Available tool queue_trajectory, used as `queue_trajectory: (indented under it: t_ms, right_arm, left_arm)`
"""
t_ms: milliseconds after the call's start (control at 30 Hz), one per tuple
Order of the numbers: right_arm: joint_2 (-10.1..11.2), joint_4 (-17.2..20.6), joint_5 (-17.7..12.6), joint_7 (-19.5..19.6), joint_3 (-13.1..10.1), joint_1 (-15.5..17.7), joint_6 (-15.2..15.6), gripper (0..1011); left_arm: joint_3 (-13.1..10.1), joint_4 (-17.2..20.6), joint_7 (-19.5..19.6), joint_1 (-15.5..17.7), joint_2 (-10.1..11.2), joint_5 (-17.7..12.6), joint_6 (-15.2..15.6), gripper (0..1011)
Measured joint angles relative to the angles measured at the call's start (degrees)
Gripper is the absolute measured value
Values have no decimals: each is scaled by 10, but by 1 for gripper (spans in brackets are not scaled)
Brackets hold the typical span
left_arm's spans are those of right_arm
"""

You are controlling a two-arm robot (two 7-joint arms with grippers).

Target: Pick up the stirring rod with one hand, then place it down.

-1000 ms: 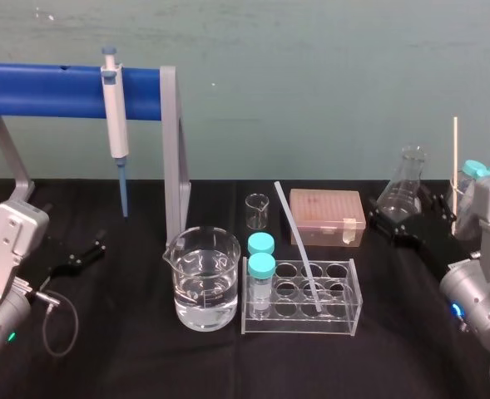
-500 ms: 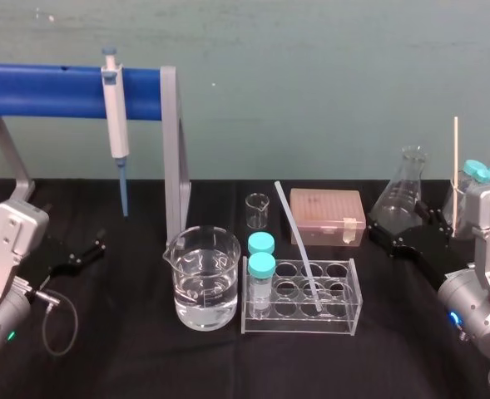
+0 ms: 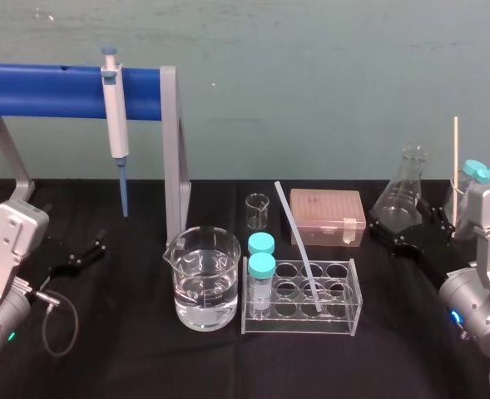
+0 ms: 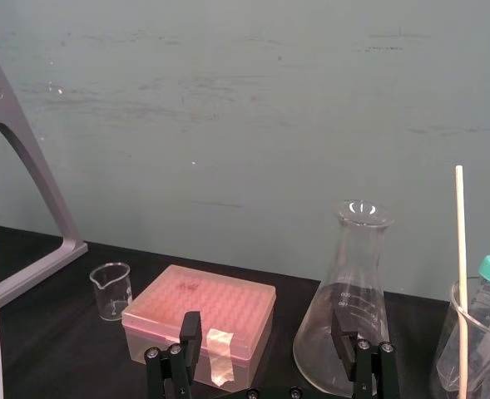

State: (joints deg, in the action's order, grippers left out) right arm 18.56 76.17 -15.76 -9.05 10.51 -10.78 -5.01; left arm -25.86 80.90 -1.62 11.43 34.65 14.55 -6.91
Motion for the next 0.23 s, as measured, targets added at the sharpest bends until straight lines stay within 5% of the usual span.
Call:
queue_trajectory:
  t_ms: [233]
  right_arm:
    - [0, 1, 0, 1, 0, 0, 0, 1000]
  left_arm:
    - [0, 0, 0, 0, 0, 0, 0, 1000]
